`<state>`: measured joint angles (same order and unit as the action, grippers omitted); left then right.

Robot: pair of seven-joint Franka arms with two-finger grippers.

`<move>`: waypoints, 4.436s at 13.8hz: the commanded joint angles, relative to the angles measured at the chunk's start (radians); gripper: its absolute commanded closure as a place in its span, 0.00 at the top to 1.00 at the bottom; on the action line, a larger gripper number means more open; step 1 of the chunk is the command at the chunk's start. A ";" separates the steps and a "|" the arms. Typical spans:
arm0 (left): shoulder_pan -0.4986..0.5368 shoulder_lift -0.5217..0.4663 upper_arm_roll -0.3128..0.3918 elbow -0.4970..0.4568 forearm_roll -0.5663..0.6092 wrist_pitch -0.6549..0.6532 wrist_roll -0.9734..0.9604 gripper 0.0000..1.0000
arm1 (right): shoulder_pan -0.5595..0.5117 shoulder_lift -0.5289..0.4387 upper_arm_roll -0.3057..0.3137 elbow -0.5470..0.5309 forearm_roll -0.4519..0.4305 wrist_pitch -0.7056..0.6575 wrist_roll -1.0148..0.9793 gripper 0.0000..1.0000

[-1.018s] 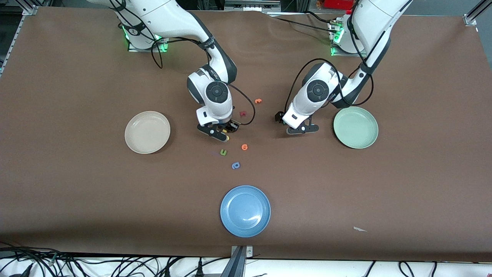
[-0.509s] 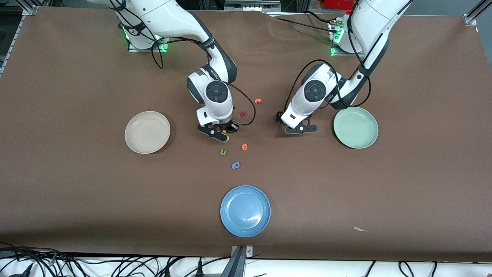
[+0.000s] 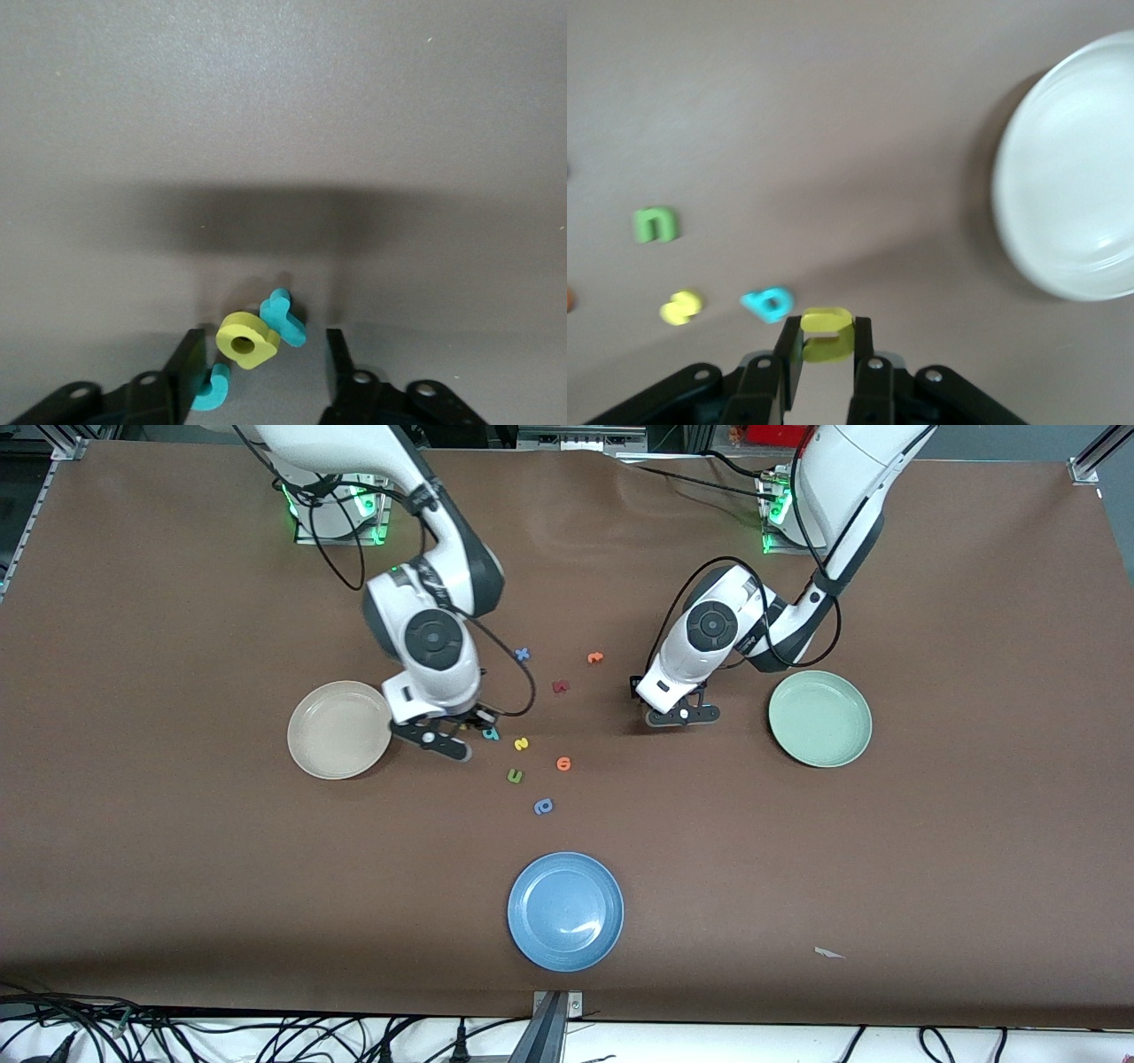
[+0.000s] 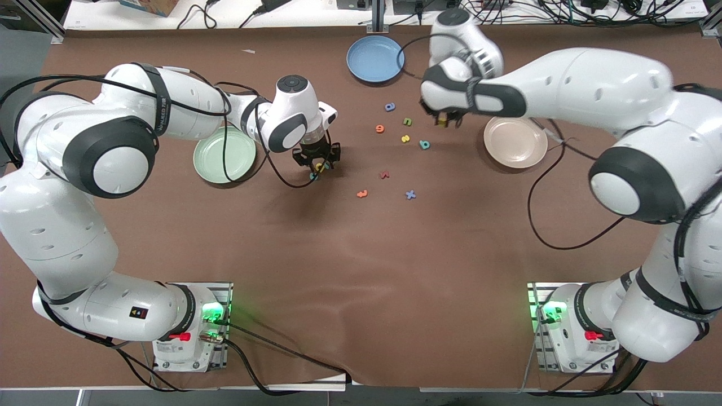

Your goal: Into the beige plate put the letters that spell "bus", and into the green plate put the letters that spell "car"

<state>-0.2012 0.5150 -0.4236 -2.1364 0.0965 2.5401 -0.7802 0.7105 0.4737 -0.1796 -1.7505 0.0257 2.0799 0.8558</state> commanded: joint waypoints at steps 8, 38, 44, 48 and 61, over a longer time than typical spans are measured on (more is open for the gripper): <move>0.000 -0.001 0.011 0.026 0.034 -0.007 -0.034 0.46 | -0.032 -0.146 -0.320 -0.451 0.176 0.202 -0.734 0.19; 0.032 -0.047 0.006 0.151 0.029 -0.208 -0.042 0.16 | 0.055 0.123 0.048 -0.290 0.120 0.782 -0.707 0.53; 0.199 -0.047 0.005 0.346 0.025 -0.598 0.128 0.15 | 0.056 0.125 0.048 -0.300 0.122 0.782 -0.709 0.27; 0.383 -0.041 0.013 0.345 0.089 -0.629 0.324 0.15 | 0.056 0.096 0.042 -0.300 0.122 0.740 -0.719 0.09; 0.506 0.120 0.011 0.340 0.281 -0.627 0.401 1.00 | 0.047 -0.208 -0.305 -0.589 0.128 0.534 -1.250 0.43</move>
<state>0.2905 0.6513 -0.3975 -1.8114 0.3511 1.9232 -0.3924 0.7528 0.2934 -0.4704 -2.3007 0.1589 2.6058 -0.3462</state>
